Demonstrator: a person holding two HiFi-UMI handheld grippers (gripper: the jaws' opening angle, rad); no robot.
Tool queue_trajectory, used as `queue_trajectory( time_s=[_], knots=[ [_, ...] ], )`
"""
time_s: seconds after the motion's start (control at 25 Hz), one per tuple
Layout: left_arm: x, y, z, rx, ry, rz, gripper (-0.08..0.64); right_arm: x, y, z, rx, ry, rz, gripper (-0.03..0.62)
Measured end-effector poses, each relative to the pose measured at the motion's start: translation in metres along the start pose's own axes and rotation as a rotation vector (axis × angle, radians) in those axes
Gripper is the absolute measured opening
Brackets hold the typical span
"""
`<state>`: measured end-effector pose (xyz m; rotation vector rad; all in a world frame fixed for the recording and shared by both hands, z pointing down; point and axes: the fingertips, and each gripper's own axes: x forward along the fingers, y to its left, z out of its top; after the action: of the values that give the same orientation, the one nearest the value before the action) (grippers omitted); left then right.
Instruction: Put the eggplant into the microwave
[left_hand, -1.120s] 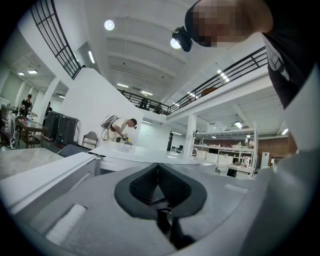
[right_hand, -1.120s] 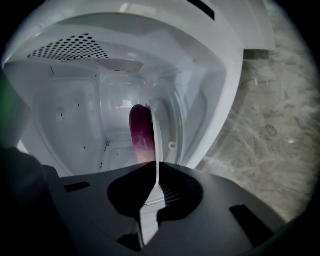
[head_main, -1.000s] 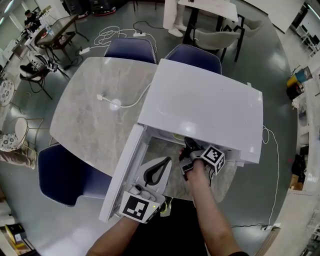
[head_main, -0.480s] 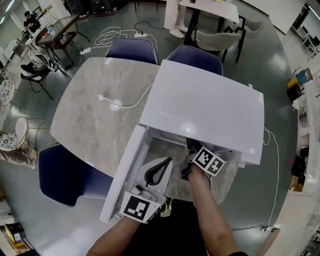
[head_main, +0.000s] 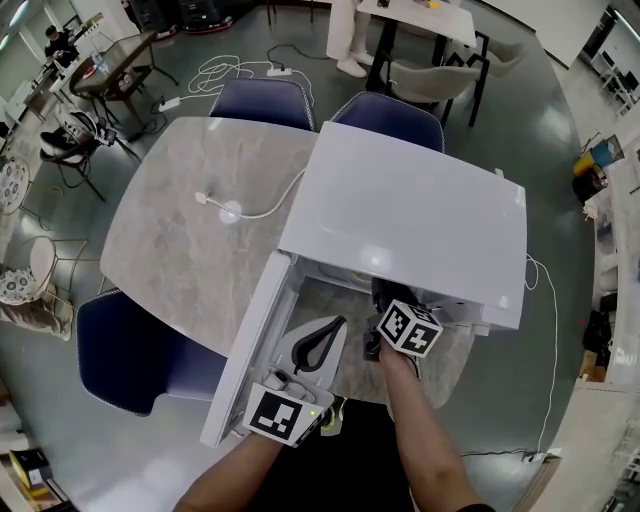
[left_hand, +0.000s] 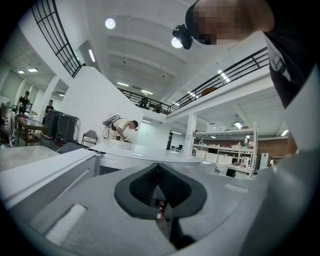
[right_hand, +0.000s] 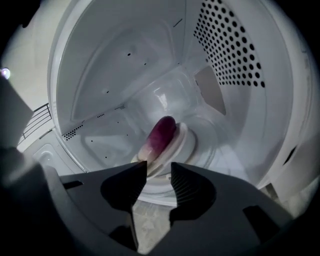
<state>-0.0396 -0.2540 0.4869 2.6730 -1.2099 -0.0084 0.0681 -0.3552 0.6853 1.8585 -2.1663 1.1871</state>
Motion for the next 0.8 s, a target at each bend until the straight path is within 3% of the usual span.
queue_trajectory(
  time_s=[0.08,0.32,0.48,0.8],
  knots=[
    [0.0,-0.001,-0.002,-0.004,0.008,-0.001,0.009,0.001,-0.002,-0.001,-0.02,0.01,-0.002,0.163],
    [0.003,-0.005,-0.002,-0.004,0.012,-0.006,0.009,-0.006,-0.002,0.004,-0.206,-0.006,-0.07,0.17],
    [0.002,-0.005,0.0,-0.001,0.028,-0.001,0.009,-0.021,0.004,0.009,-0.258,-0.031,-0.085,0.169],
    [0.003,-0.019,0.005,-0.011,0.04,-0.018,0.009,-0.07,0.044,0.005,-0.299,-0.004,0.029,0.144]
  ],
)
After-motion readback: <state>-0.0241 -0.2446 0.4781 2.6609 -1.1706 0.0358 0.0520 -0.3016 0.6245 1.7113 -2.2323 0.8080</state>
